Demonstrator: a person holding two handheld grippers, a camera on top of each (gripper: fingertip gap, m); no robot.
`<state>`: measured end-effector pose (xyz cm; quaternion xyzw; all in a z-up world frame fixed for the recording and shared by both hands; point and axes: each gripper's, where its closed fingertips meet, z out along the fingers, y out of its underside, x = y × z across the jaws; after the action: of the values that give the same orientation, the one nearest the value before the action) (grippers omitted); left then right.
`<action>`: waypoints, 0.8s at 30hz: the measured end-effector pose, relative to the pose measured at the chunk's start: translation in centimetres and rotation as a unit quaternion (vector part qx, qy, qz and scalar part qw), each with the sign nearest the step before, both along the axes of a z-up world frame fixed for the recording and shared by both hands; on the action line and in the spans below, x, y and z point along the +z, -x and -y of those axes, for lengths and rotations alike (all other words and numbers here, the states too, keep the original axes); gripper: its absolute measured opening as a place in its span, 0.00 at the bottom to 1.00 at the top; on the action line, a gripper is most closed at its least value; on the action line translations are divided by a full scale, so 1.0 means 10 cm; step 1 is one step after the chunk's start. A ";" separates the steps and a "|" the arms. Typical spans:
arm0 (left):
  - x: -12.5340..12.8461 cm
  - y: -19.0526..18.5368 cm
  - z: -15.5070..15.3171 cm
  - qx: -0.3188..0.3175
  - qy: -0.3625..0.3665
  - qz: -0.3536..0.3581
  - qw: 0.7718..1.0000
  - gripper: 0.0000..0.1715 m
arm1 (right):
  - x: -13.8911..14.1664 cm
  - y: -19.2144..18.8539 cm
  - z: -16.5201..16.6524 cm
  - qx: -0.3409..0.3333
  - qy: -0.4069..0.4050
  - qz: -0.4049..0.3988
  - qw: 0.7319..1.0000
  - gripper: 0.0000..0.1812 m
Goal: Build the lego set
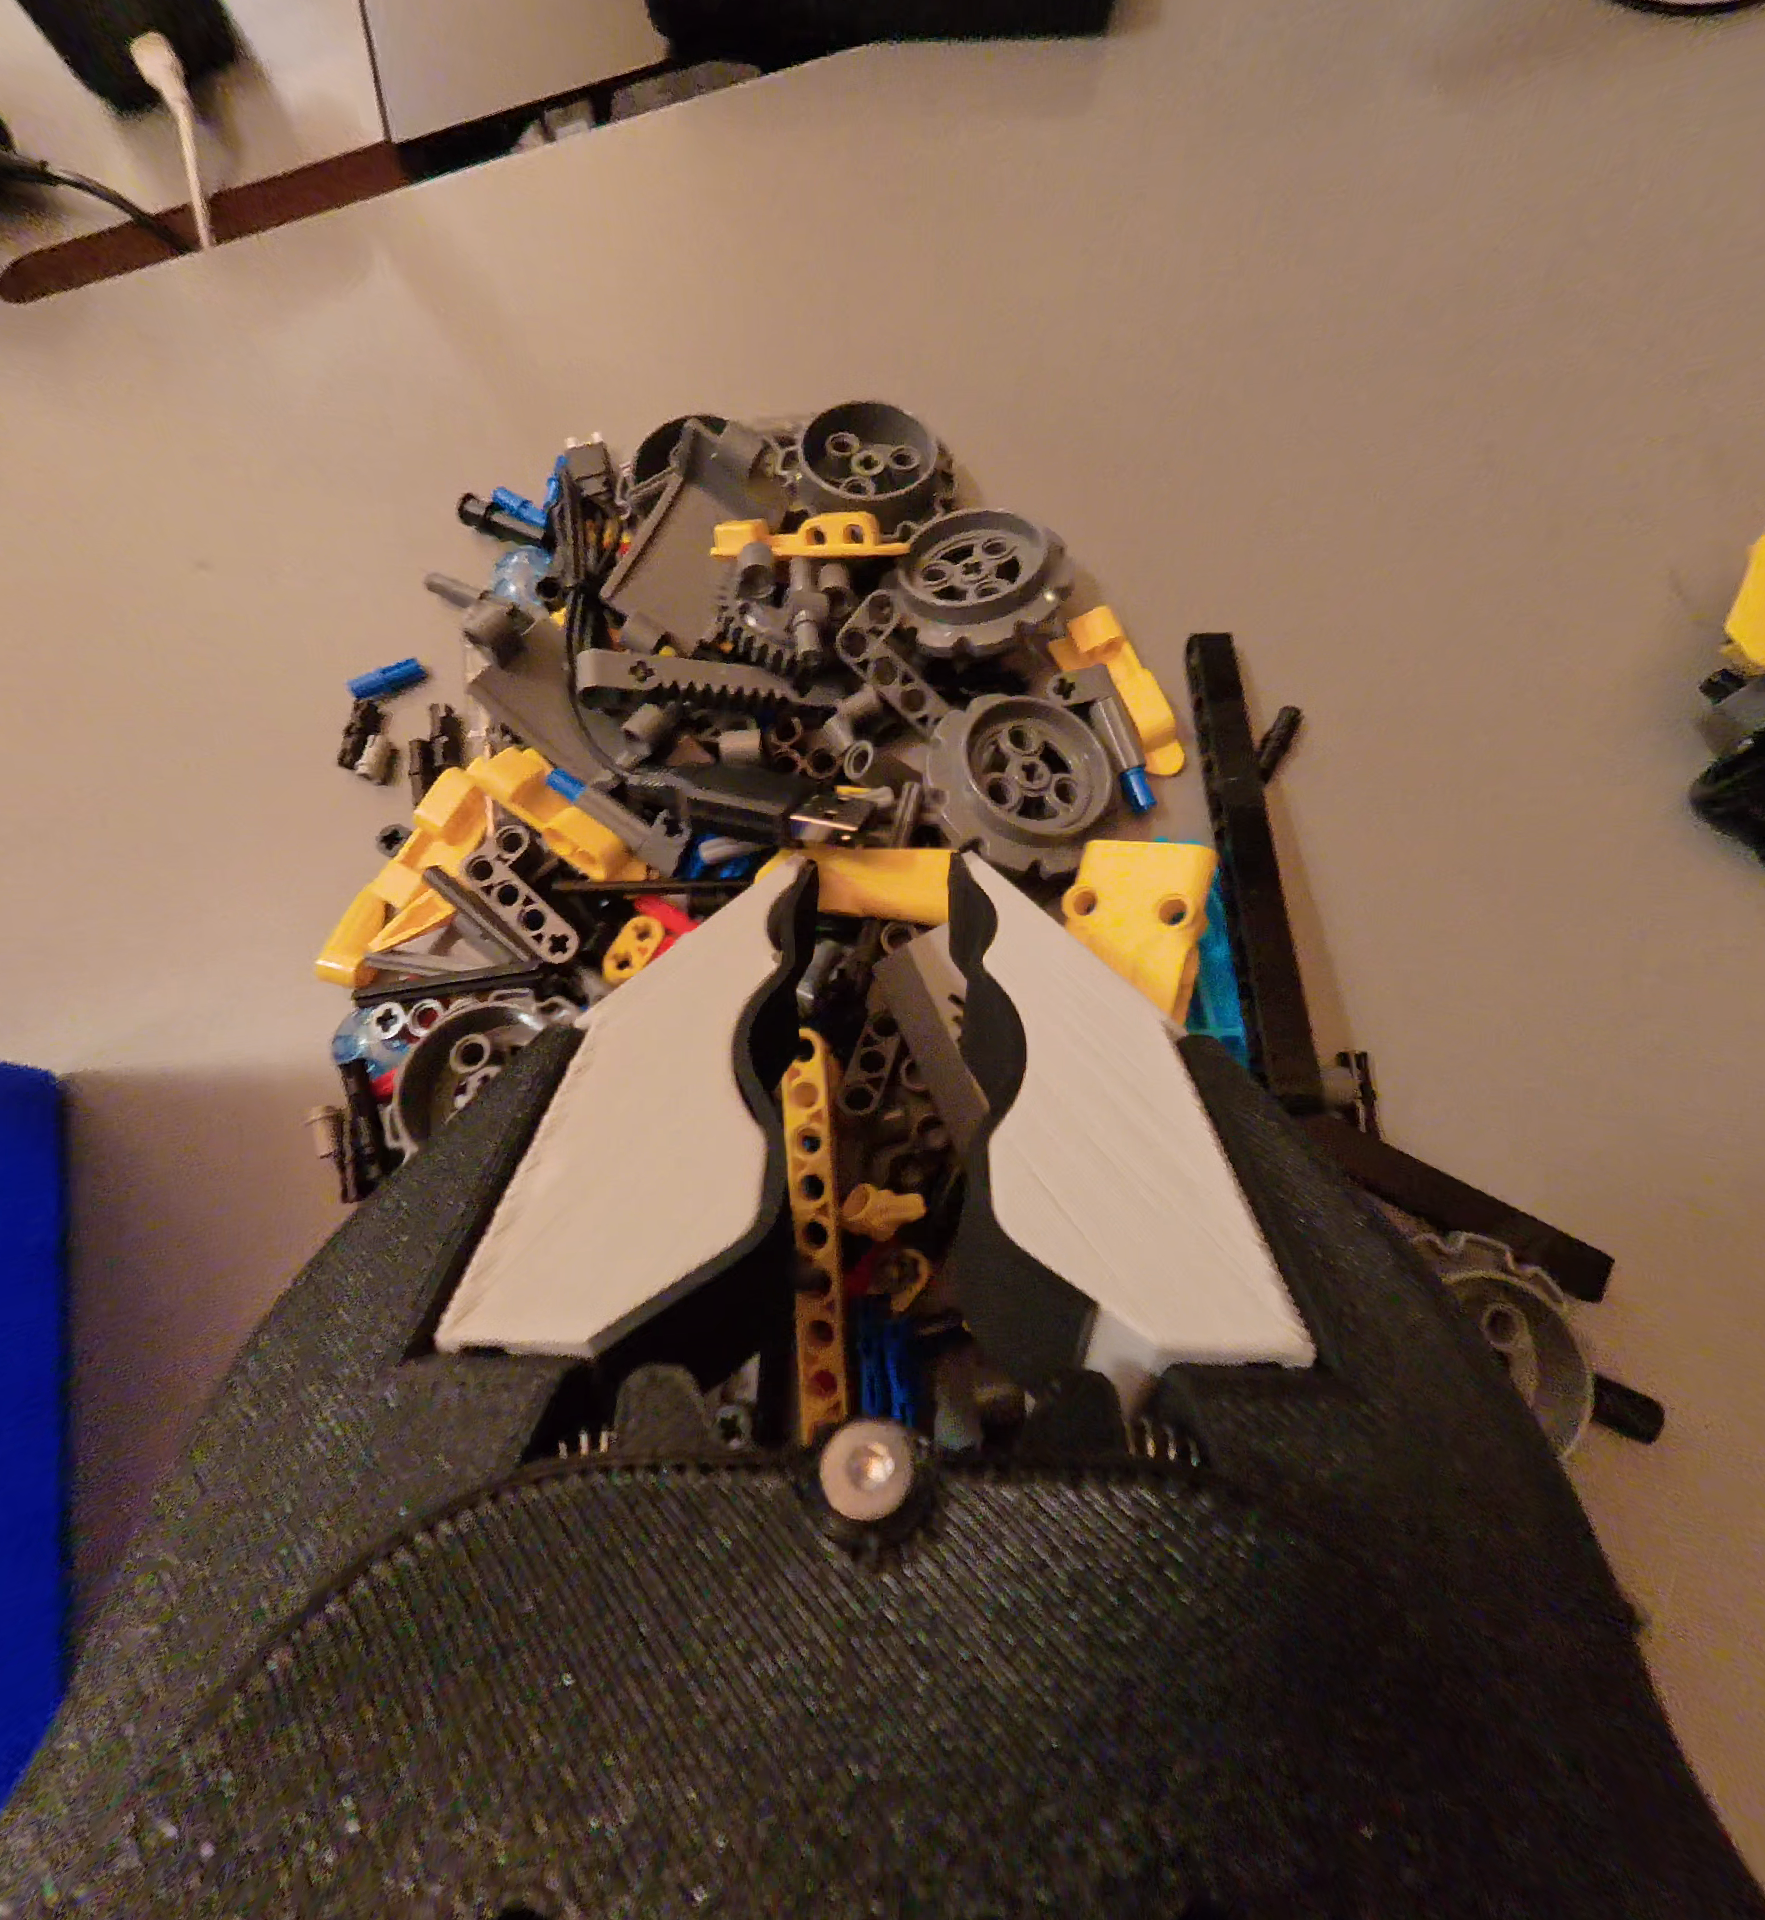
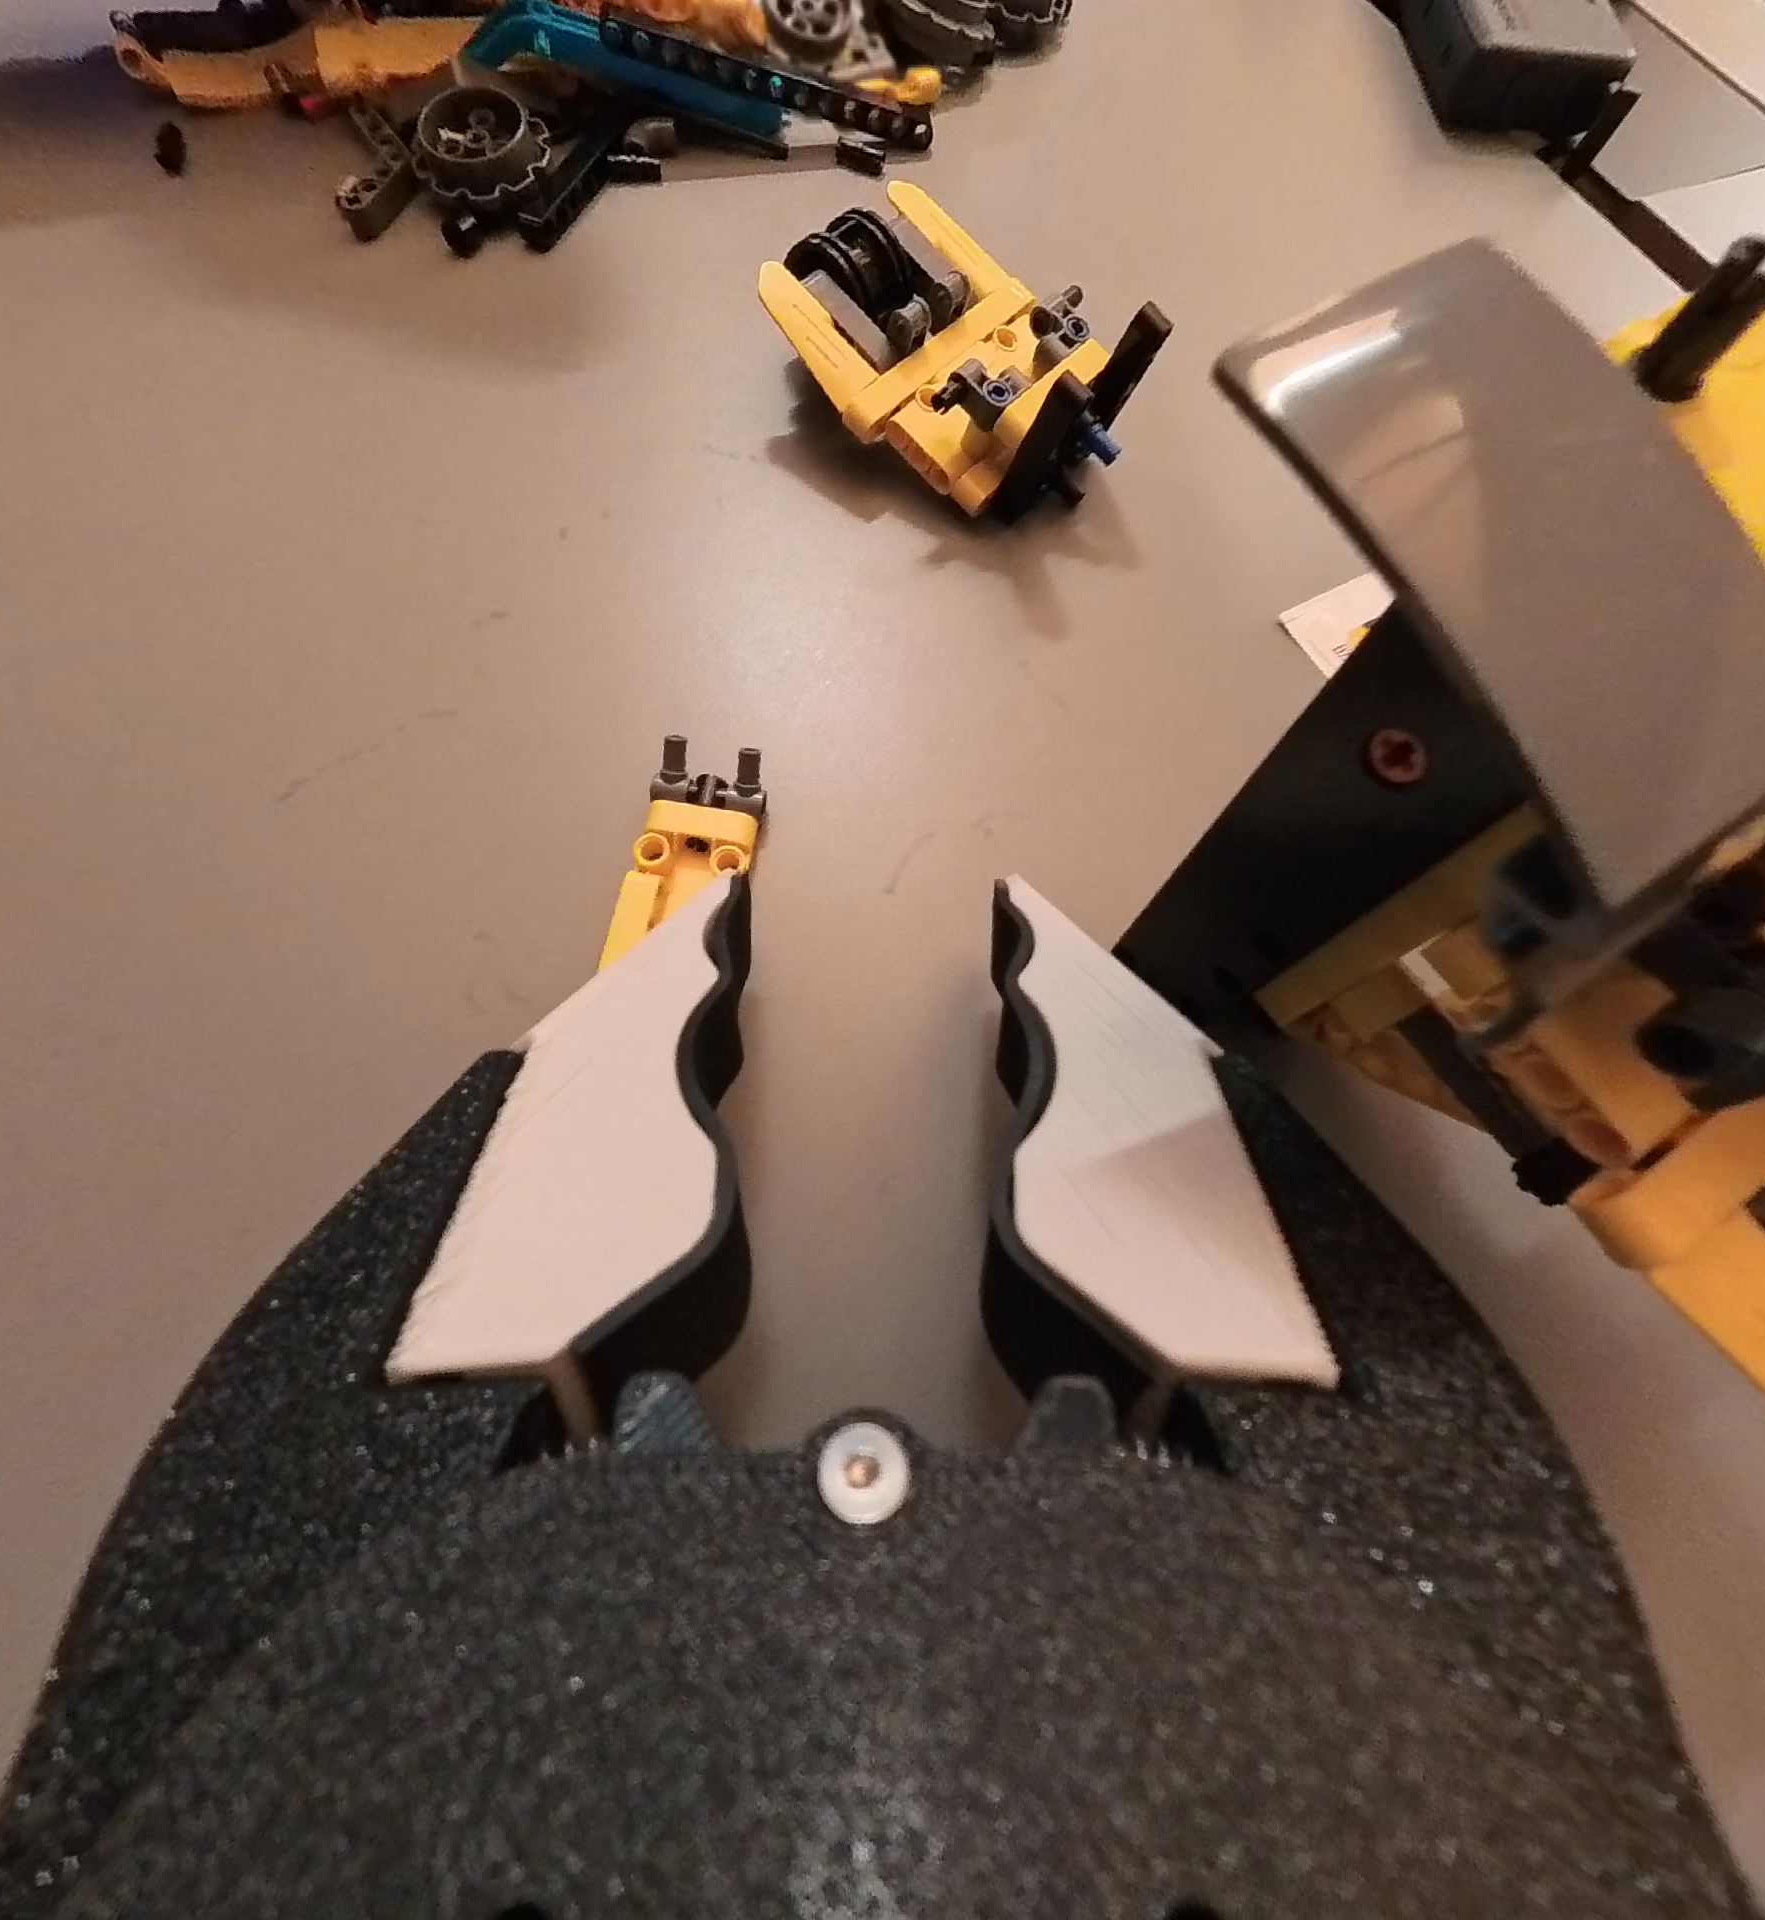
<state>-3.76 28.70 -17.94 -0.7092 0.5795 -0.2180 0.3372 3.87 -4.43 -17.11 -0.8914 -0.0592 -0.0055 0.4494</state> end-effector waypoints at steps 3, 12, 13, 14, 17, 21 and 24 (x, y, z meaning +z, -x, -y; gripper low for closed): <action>0.00 -0.05 0.10 -0.018 0.003 -0.003 1.000 0.12 | 0.00 0.00 0.00 0.000 0.000 -0.001 1.000 0.25; 0.26 -0.10 0.01 -0.004 0.007 0.047 0.999 0.12 | -0.02 0.02 0.00 0.005 0.004 0.014 1.000 0.26; 0.30 -0.12 -0.03 0.002 0.003 0.053 0.999 0.12 | -0.02 0.02 0.00 0.005 0.005 0.016 1.000 0.26; 0.33 -0.15 -0.07 0.004 -0.001 0.054 0.999 0.12 | -0.02 0.02 0.00 0.006 0.005 0.018 1.000 0.26; 0.32 -0.26 -0.14 0.002 -0.010 0.036 0.999 0.16 | -0.01 0.03 0.00 0.007 0.003 0.020 1.000 0.26; 0.20 -0.41 -0.27 0.014 -0.036 0.003 0.999 0.15 | 0.00 0.04 0.00 0.009 -0.002 0.021 1.000 0.26; 0.10 -0.43 -0.29 0.021 -0.030 -0.015 0.999 0.13 | 0.01 0.05 0.01 0.011 -0.004 0.023 1.000 0.26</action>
<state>0.54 31.61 -16.92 -0.7141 0.5754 -0.1827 0.3545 3.41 -4.51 -17.03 -0.8884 -0.0793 -0.0210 0.4518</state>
